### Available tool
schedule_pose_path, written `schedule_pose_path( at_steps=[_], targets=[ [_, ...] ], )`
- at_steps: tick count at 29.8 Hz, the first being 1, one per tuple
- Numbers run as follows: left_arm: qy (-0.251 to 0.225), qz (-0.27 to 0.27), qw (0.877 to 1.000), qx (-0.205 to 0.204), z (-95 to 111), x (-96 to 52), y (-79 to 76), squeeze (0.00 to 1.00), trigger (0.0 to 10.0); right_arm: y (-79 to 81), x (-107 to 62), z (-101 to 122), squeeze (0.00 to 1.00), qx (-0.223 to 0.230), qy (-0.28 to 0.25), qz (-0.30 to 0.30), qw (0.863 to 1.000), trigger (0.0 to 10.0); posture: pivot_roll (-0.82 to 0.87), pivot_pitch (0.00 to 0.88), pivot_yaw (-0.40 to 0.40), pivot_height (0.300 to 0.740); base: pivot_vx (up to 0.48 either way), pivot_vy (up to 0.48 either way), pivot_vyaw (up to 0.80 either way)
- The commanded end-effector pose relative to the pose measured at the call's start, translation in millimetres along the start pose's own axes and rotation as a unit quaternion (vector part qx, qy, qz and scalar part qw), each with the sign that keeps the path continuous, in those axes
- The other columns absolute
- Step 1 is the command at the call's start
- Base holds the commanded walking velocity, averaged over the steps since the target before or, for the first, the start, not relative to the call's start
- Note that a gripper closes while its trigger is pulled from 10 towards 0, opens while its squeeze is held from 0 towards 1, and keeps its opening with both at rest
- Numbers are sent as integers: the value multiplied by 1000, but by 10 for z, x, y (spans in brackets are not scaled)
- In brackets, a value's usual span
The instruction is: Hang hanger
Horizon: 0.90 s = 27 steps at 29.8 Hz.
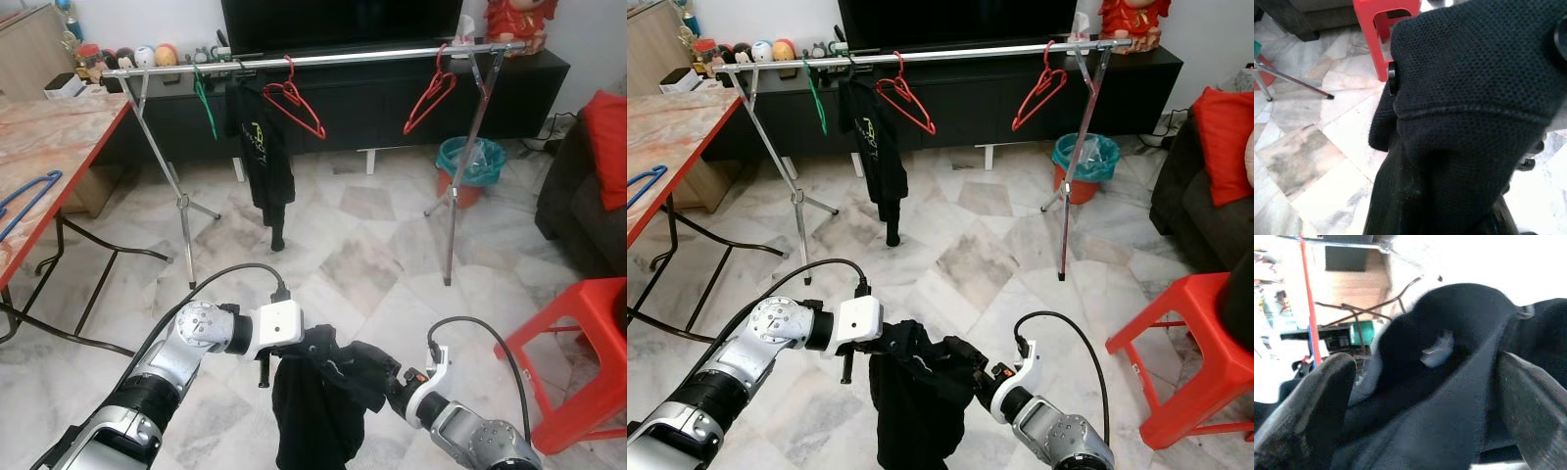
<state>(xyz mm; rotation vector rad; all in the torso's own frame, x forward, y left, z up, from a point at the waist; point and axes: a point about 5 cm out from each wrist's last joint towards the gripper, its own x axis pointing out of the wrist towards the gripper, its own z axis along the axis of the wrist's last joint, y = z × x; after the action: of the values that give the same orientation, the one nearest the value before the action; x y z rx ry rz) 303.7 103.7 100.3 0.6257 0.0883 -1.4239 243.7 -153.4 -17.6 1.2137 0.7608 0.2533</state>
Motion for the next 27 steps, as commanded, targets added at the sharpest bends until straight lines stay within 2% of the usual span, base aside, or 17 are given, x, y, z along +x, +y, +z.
schedule_pose_path(
  at_steps=[1,5,7,10,12,14,17,21,27],
  targets=[
    [-10,13,1000,3,51,-29,54,0,10000,-74,-3,-50,0,28,-10,-20,999,10000,-60,0,49,740,0,0,0],
    [-10,23,1000,2,52,-21,73,0,10000,-137,-12,-69,0,44,-23,-39,998,10000,-58,0,49,740,0,0,0],
    [0,27,1000,-1,2,-26,63,0,10000,-147,-15,-47,0,22,-27,-51,998,10000,-59,0,51,740,0,0,0],
    [27,42,998,-24,-159,-49,12,0,10000,-186,-60,45,0,2,-56,-67,996,10000,-61,0,53,740,0,0,0],
    [36,46,998,-28,-196,-56,-1,0,10000,-193,-74,66,0,3,-61,-68,996,10000,-61,0,53,740,0,0,0],
    [66,60,995,-41,-311,-77,-38,0,10000,-199,-96,125,0,14,-75,-68,995,10000,-59,0,53,740,0,0,0],
    [95,74,991,-57,-435,-99,-80,0,10000,-187,-99,159,0,19,-83,-62,994,10000,-61,0,53,740,0,0,0],
    [95,67,990,-75,-496,-89,-153,0,10000,-166,-90,158,0,20,-75,-53,996,10000,-61,0,52,740,0,0,0],
    [83,65,992,-73,-457,-64,-131,0,10000,-44,-32,82,0,22,-45,9,999,10000,-58,0,46,740,0,0,0]
  ],
)
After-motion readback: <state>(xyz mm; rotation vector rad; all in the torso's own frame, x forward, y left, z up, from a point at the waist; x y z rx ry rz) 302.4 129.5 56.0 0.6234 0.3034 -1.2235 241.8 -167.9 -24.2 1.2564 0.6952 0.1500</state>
